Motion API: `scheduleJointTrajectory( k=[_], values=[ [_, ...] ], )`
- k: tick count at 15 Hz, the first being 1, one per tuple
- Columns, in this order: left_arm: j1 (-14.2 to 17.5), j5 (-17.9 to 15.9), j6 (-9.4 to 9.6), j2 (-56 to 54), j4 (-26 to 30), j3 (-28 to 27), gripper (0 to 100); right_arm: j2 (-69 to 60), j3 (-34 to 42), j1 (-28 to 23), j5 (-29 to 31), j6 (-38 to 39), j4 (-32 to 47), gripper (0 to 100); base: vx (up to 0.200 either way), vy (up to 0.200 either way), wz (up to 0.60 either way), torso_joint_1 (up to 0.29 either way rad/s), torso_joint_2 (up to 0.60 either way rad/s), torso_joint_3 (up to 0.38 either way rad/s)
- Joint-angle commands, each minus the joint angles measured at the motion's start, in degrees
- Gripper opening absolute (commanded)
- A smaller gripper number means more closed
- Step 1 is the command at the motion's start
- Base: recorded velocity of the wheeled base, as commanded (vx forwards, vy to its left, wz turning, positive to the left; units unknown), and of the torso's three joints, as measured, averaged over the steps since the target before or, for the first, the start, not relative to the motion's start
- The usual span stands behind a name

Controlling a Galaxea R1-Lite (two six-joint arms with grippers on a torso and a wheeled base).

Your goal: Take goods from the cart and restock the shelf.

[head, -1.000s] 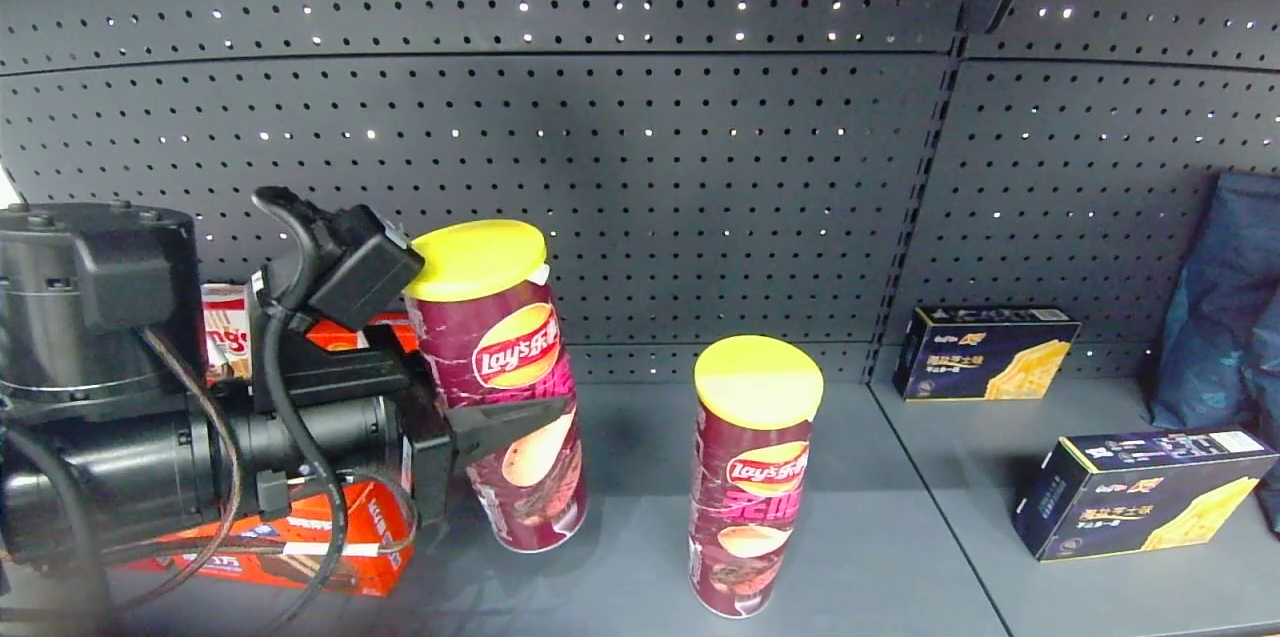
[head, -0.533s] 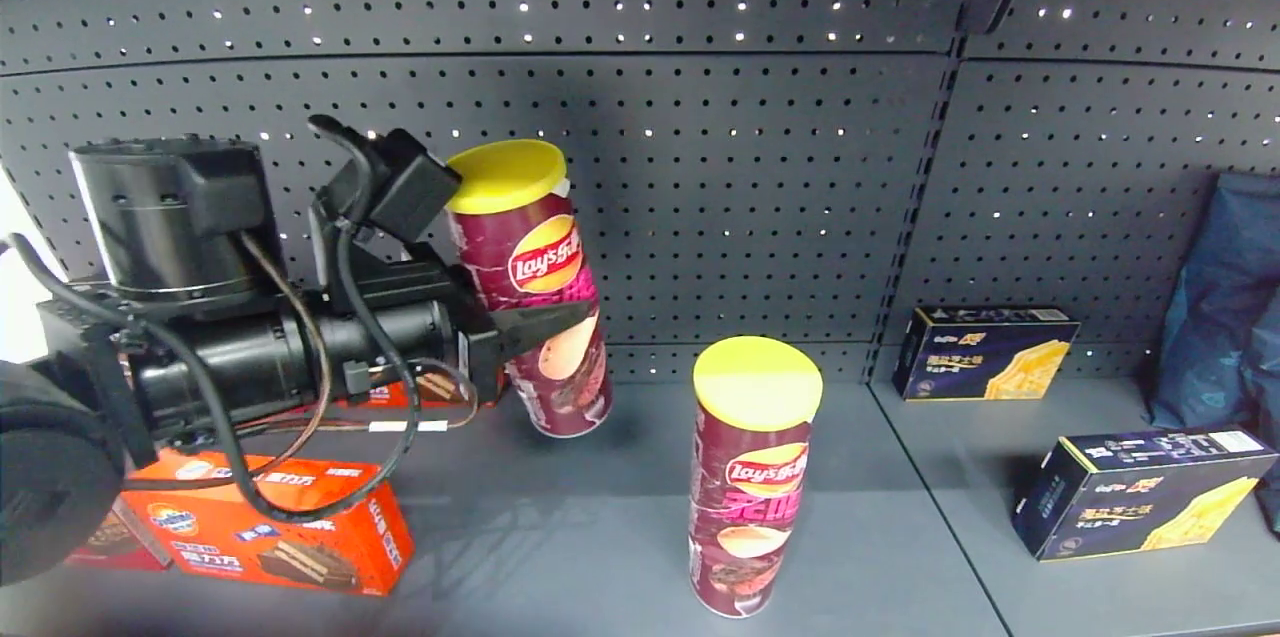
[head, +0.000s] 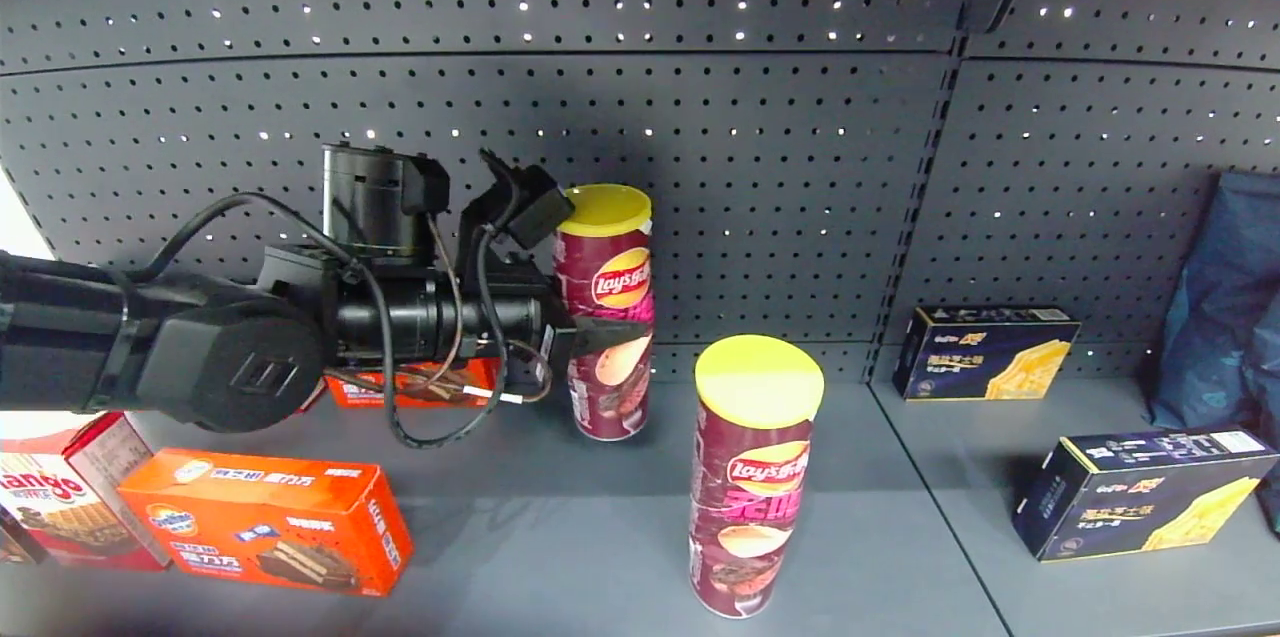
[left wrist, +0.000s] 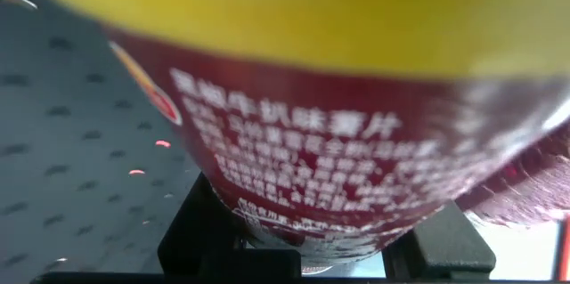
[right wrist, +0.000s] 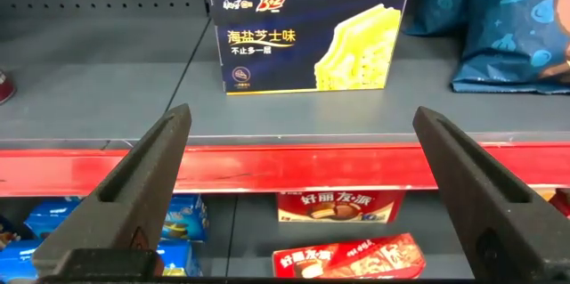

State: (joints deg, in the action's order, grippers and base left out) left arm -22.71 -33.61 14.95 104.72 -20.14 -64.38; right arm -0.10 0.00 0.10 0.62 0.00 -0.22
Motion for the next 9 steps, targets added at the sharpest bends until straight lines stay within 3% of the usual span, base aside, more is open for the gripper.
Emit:
scheduleJointTrajectory(
  k=[1,4,7,8,9],
  values=[
    [-0.14,-2.51,0.00,4.36,1.15,-4.53,0,0.10,0.00,-0.01,0.08,0.00,-0.04,100,0.000,0.000,0.00,0.000,0.00,0.000],
    [-0.58,-3.66,-0.27,7.08,4.32,-9.19,0,0.10,0.00,-0.01,-0.01,0.00,-0.04,100,0.000,0.000,0.00,0.000,0.00,0.000],
    [-1.28,-3.92,0.17,8.49,5.72,-9.98,0,0.10,0.00,-0.01,-0.01,0.00,-0.04,100,0.000,0.000,0.00,0.000,0.00,0.000],
    [-1.28,-4.71,0.17,8.75,5.64,-10.33,0,0.10,0.00,-0.01,-0.01,0.00,-0.04,100,0.000,0.000,0.00,0.000,0.00,0.000],
    [-1.20,-8.31,0.08,9.36,5.55,-10.59,0,0.10,0.00,-0.01,0.08,0.00,-0.04,100,0.000,0.000,0.00,0.000,0.00,0.000]
  ],
)
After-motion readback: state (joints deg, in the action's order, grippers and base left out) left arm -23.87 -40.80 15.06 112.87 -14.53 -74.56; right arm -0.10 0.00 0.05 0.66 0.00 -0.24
